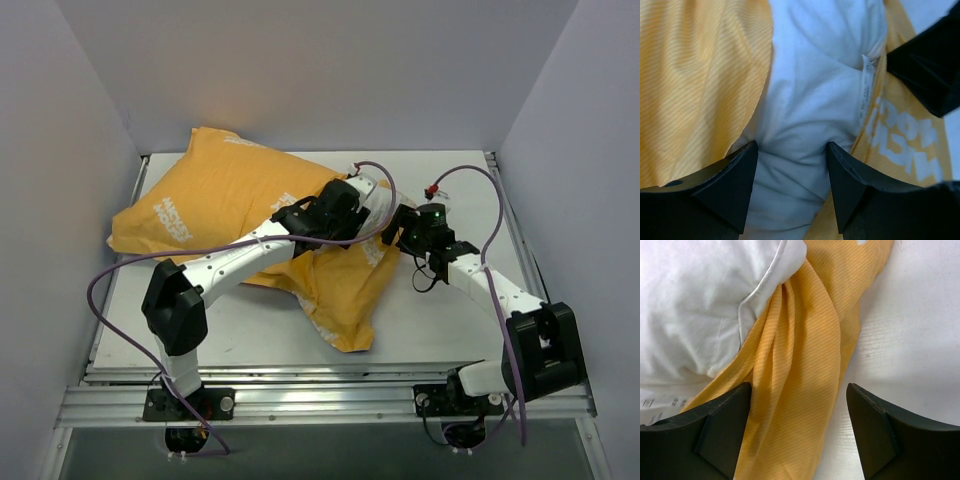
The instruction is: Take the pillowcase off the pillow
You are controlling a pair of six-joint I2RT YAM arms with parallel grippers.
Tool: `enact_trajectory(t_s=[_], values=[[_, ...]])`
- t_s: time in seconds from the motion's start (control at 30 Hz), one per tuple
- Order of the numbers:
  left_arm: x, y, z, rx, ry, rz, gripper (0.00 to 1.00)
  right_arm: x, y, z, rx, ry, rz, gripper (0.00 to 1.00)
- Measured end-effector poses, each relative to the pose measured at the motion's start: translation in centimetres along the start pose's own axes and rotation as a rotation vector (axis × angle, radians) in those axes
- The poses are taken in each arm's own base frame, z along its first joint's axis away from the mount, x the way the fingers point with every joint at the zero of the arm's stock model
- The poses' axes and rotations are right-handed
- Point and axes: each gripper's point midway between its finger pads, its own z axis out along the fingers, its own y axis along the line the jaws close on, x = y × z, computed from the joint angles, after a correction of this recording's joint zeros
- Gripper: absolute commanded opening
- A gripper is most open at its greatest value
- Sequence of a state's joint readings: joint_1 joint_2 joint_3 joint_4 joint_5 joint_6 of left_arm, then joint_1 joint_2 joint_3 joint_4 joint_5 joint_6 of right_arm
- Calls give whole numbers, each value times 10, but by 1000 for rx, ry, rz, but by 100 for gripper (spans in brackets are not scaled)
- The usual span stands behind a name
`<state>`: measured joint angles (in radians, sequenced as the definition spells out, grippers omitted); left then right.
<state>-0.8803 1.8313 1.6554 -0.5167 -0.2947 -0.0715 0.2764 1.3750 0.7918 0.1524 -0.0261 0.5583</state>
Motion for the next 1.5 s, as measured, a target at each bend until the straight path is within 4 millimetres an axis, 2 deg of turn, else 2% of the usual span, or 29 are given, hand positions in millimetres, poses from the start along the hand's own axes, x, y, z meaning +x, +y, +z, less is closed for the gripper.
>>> enact_trajectory(t_s=[0.27, 0.43, 0.57, 0.6, 0.67, 0.7, 0.8, 0.83, 1.0, 1.17, 1.23, 1.27, 1.3, 1.37, 1.4, 1.43, 1.47, 1.5], values=[[2, 21, 2, -95, 7, -67, 87, -9, 14, -25, -48, -41, -17, 72], [6, 26, 3, -109, 18, -103, 87, 2, 37, -44, -97, -30, -37, 76], [13, 29, 6, -88, 37, -151, 72, 14, 61, -60, -151, -14, -16, 77], [14, 30, 8, -80, 41, -165, 62, 16, 67, -64, -166, -12, -7, 78], [16, 32, 10, -59, 49, -196, 51, 20, 76, -71, -190, -8, 11, 78], [16, 33, 11, -48, 50, -210, 36, 22, 81, -74, -201, -6, 15, 78], [14, 36, 13, -18, 51, -252, 9, 32, 96, -80, -223, 10, 13, 78], [14, 37, 13, -8, 52, -265, 3, 36, 103, -83, -230, 15, 7, 79], [13, 37, 15, 42, 55, -318, 2, 38, 132, -88, -232, 5, -13, 80], [14, 35, 17, 69, 54, -355, 2, 32, 148, -78, -173, -30, -31, 81], [14, 37, 17, 70, 52, -368, 2, 35, 146, -69, -128, -27, -48, 80], [14, 37, 18, 76, 53, -378, 2, 39, 145, -63, -106, -21, -57, 77], [13, 37, 18, 80, 52, -384, 2, 43, 142, -57, -84, -13, -64, 62], [13, 36, 18, 83, 52, -397, 2, 55, 134, -46, -43, 14, -78, 44], [14, 36, 18, 85, 55, -401, 2, 60, 131, -43, -34, 21, -77, 29], [15, 36, 18, 87, 59, -405, 2, 63, 129, -41, -27, 24, -77, 20], [15, 36, 18, 89, 61, -408, 2, 64, 128, -41, -24, 24, -71, 4], [15, 36, 18, 91, 62, -413, 2, 65, 127, -40, -25, 20, -67, 0]])
